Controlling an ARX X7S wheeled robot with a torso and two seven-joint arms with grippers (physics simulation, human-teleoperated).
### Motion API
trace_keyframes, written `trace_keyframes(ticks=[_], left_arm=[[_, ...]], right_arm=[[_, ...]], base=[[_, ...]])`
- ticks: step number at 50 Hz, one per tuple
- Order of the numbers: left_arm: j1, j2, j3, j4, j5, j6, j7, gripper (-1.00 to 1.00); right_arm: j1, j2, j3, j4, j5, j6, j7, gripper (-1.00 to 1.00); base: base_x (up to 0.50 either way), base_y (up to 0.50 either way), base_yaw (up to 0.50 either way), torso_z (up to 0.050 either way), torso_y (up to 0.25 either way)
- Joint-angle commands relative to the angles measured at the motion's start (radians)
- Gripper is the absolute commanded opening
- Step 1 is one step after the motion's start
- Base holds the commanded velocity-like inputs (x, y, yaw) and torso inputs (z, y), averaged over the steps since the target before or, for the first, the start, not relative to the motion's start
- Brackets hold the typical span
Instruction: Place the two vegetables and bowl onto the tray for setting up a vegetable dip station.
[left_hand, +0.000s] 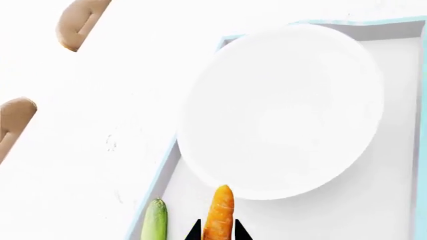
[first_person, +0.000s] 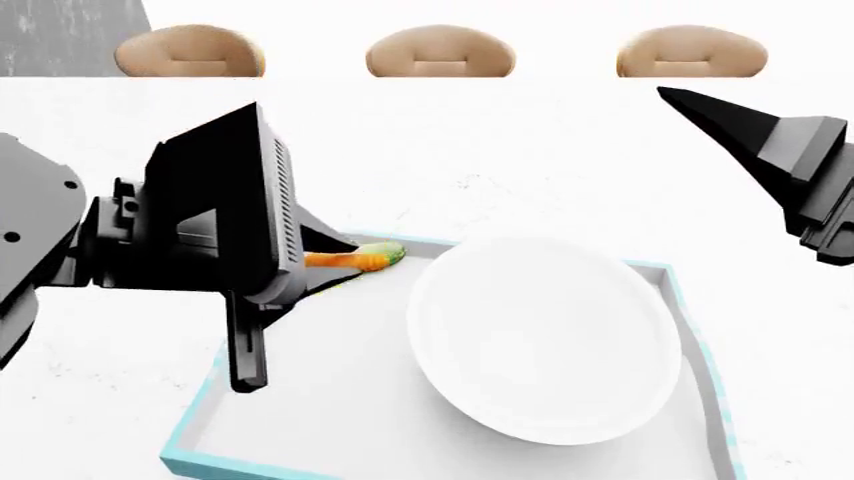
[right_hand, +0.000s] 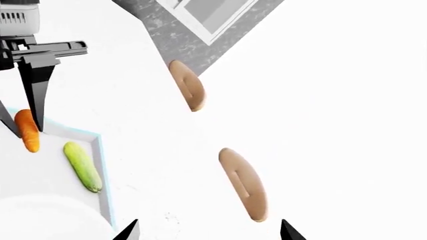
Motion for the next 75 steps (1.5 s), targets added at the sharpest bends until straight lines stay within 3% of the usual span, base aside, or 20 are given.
trace_keyframes(ticks=[1,46,47,75], left_arm=[[0.048,-0.022,-0.012,0.06,-0.032,-0.05,-0.012,-1.0],[0.03,-0.061,0.125,0.04,-0.037,0.006,0.022,-1.0],[0.028,-0.061,0.125,0.041,-0.038,0.005,0.024,1.0],[-0.109,-0.052,0.101,-0.082,0.006,0.091,0.027,1.0]], right_arm=[[-0.004,-0.003,-0.001,0.01,-0.01,-0.008,-0.004,1.0],[-0.037,-0.001,0.006,0.015,-0.018,-0.035,0.009,1.0],[-0.037,-0.001,0.006,0.016,-0.018,-0.035,0.009,1.0],[-0.037,-0.019,0.008,-0.001,0.015,-0.003,0.026,1.0]], base=[[0.0,0.0,0.0,0.0,0.0],[0.0,0.0,0.0,0.0,0.0],[0.0,0.0,0.0,0.0,0.0],[0.0,0.0,0.0,0.0,0.0]])
